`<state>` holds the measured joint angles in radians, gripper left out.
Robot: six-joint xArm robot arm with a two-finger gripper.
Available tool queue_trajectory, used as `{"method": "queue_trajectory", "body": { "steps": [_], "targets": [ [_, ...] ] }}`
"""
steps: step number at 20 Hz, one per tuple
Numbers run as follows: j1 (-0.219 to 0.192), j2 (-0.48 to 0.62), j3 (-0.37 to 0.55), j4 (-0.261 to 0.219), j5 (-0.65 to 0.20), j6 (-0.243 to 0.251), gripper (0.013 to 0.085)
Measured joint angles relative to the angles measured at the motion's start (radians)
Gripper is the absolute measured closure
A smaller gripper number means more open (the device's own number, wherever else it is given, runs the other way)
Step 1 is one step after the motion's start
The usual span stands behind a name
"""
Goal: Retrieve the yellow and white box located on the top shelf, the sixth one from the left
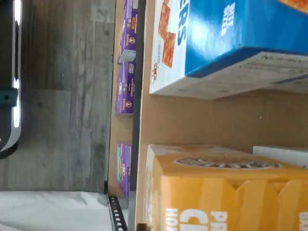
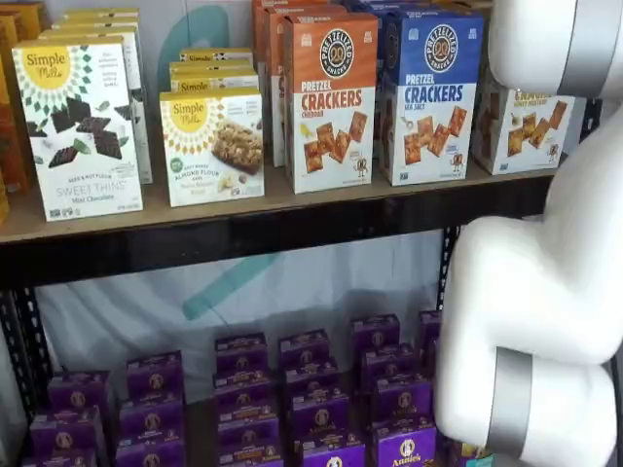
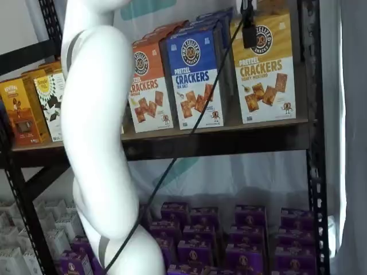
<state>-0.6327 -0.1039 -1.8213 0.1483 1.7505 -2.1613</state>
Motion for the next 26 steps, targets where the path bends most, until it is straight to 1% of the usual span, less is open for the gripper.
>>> {"method": "queue_trajectory", "body": {
  "steps": [1,2,8,9,10,11,17,21,23,26],
  "targets": [
    [-0.001,-0.001,0.0,0.001,0.0,-0.001,0.029],
    [-0.002,-0.003,0.002,0.001,-0.002,-0.002,0.033],
    [-0.009,-0.003,-0.005,0.003,0.009,-0.007,0.033],
    [-0.011,-0.004,-0.006,0.004,0.011,-0.009,0.037],
    [-0.012,-0.004,-0.007,0.004,0.012,-0.009,0.037],
    [-0.012,-0.004,-0.008,0.005,0.014,-0.009,0.041],
    [-0.018,-0.001,-0.026,0.012,0.045,-0.008,0.041],
    [-0.024,-0.031,-0.009,0.012,0.053,-0.013,0.041],
    [-0.037,-0.046,-0.006,0.027,0.072,-0.018,0.041],
    [-0.063,-0.067,-0.014,0.053,0.123,-0.025,0.041]
  ]
}}
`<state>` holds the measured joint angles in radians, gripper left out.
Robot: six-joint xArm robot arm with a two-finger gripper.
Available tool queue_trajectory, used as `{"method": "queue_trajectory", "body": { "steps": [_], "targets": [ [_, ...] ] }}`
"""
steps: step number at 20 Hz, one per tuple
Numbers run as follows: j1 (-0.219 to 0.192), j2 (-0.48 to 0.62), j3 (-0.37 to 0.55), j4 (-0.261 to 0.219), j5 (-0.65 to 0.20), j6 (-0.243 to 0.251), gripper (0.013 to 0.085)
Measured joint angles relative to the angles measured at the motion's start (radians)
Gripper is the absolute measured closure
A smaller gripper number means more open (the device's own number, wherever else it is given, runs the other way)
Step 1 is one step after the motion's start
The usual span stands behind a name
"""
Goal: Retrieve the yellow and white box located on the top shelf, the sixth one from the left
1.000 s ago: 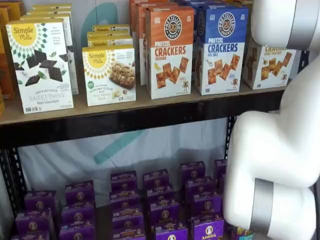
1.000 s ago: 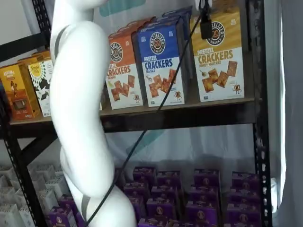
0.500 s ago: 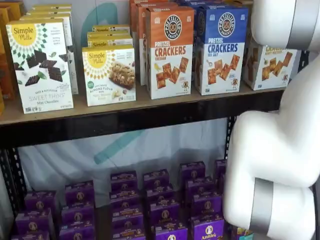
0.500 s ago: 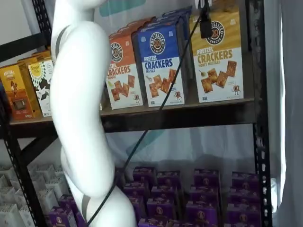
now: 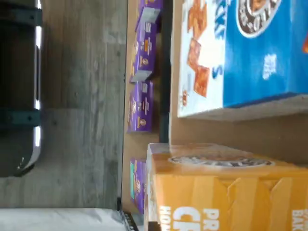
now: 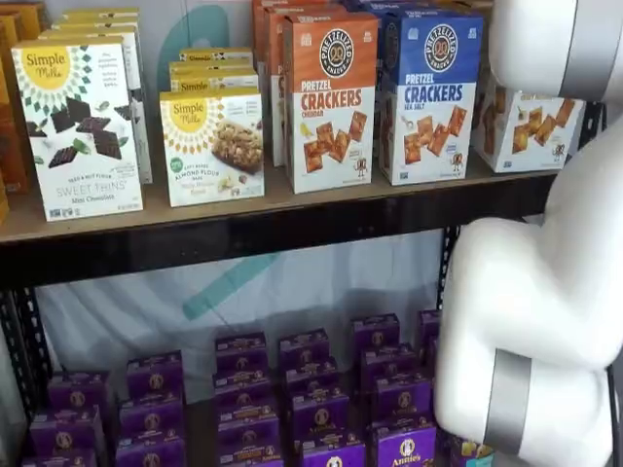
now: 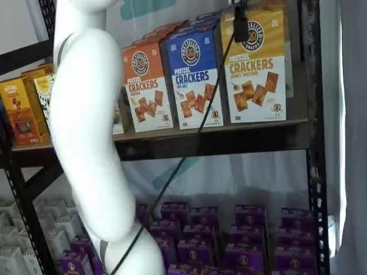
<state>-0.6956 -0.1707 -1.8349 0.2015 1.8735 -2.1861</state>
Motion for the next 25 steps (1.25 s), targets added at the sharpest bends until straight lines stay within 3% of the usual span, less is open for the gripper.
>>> {"method": "queue_trajectory", "body": {
  "steps": [10,16,25],
  "targets": [
    [-0.042,-0.178,0.149,-0.017,0.031,-0.046,0.041],
    [-0.022,-0.27,0.238,-0.072,0.051,-0.049,0.041],
    [0.013,-0.37,0.348,-0.097,0.055,-0.024,0.041]
  ]
}}
